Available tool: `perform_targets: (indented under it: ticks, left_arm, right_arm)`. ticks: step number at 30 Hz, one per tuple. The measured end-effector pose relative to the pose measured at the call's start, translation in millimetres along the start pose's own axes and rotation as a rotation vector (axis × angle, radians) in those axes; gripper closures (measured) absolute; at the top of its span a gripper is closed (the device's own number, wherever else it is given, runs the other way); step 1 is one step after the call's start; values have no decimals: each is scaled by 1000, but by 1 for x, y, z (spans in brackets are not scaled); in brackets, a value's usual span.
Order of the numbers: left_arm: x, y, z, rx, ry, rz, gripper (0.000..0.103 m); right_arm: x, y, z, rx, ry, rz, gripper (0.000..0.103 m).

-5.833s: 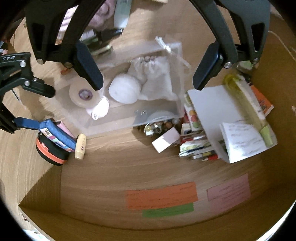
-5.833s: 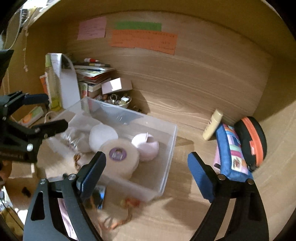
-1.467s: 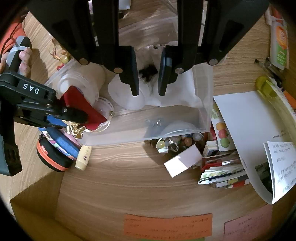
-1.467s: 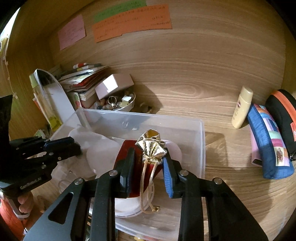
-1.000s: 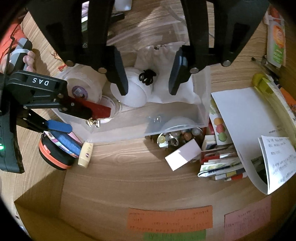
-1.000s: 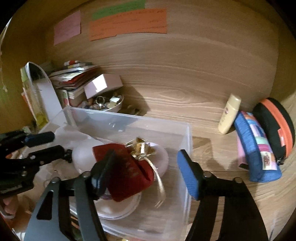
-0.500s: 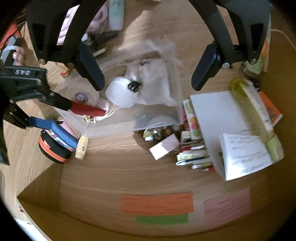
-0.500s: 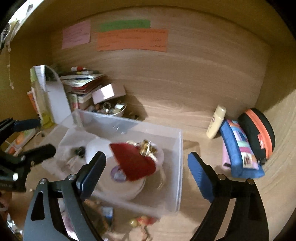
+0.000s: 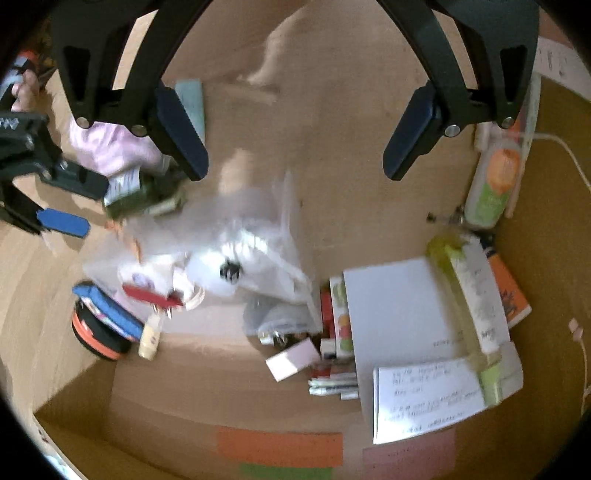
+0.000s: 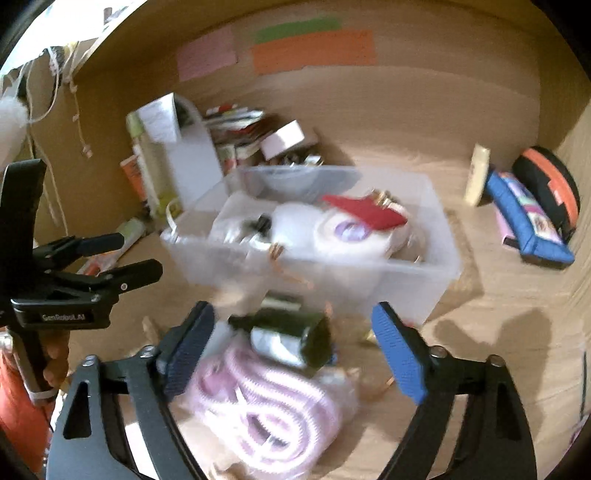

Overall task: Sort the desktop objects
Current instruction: 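Grasp the green bottle with the right gripper while the left gripper approaches the wooden peg, then grasp the tan wooden peg with the left gripper while the right gripper lifts the bottle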

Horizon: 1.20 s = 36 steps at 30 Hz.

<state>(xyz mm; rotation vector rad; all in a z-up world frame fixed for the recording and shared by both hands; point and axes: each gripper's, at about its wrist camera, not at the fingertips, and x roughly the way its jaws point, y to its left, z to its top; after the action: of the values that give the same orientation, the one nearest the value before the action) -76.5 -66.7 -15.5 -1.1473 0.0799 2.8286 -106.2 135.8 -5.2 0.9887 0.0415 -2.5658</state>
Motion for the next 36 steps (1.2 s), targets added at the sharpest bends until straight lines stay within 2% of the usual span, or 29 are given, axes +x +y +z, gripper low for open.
perform_targets:
  ticks: [2,4,13,17,20,22,23,28,32,36]
  left_arm:
    - [-1,-1,-12,16,11,-4,6]
    - [0,-2,-20,28,21,-11,6]
    - [18,-4,-39,50,109,-77,6]
    - [17,-4,-38,37,119,-123,7]
    - [17,-4,-36,46,116,-115,8]
    - [19,-4,-35,54,116,-106,17]
    - [22,-5,-34,58,131,-106,25]
    - [28,-6,-33,59,152,-120,44]
    - [27,-8,-35,62,161,-131,63]
    - [24,-11,-34,67,147,-117,64]
  right_arm:
    - [4,7,-7,-15,26,13,40]
    - [10,11,-12,-12,51,23,42]
    - [32,12,-15,17,132,-19,43]
    - [43,12,-8,35,154,-34,43]
    - [52,13,-7,35,171,-34,45]
    - [55,14,-7,33,167,-42,47]
    - [55,16,-7,27,165,-44,47]
    - [53,16,-11,35,143,-49,48]
    - [46,8,-10,72,131,-26,48]
    - [33,0,-8,91,98,-19,48]
